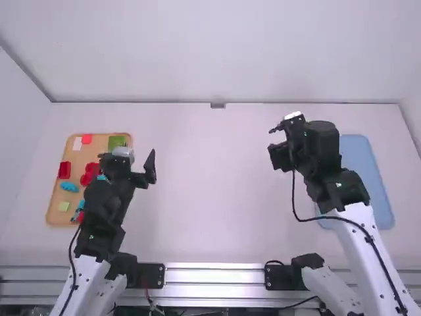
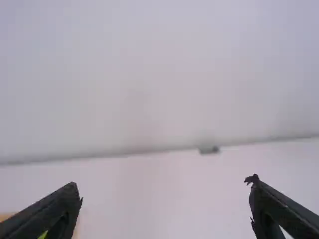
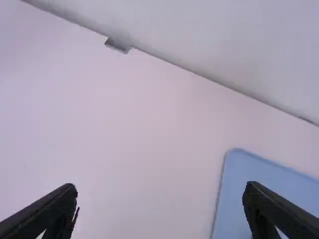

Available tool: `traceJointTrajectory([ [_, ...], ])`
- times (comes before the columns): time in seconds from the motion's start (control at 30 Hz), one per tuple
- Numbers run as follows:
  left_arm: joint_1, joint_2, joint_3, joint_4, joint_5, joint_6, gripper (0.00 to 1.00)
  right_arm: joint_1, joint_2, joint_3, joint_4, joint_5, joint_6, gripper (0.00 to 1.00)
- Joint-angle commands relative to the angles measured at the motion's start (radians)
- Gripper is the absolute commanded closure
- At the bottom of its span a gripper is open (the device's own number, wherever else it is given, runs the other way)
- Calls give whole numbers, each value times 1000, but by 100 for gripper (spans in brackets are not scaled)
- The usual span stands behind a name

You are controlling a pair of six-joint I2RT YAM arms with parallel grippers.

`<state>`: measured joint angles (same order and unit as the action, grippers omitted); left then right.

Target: Assemble lego blocks to make yellow taxi

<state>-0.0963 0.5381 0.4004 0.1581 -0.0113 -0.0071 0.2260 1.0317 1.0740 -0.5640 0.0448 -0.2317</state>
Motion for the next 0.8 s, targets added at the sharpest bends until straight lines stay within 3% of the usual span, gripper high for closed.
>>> traceJointTrajectory([
  [0.0,48,-52,-42,-24,11,7,17,-36,-51,-40,27,-45,59,16],
  [0.2,96,-188,-178,-158,11,7,30,-153,-167,-157,144,-45,176,28],
  [0.33,96,-290,-279,-158,11,7,40,-226,-259,-248,236,-45,232,37],
  [0.53,96,-416,-400,-158,11,7,53,-226,-384,-373,361,-45,232,49],
  [0.77,96,-538,-400,-158,11,7,69,-226,-568,-557,544,-45,232,68],
])
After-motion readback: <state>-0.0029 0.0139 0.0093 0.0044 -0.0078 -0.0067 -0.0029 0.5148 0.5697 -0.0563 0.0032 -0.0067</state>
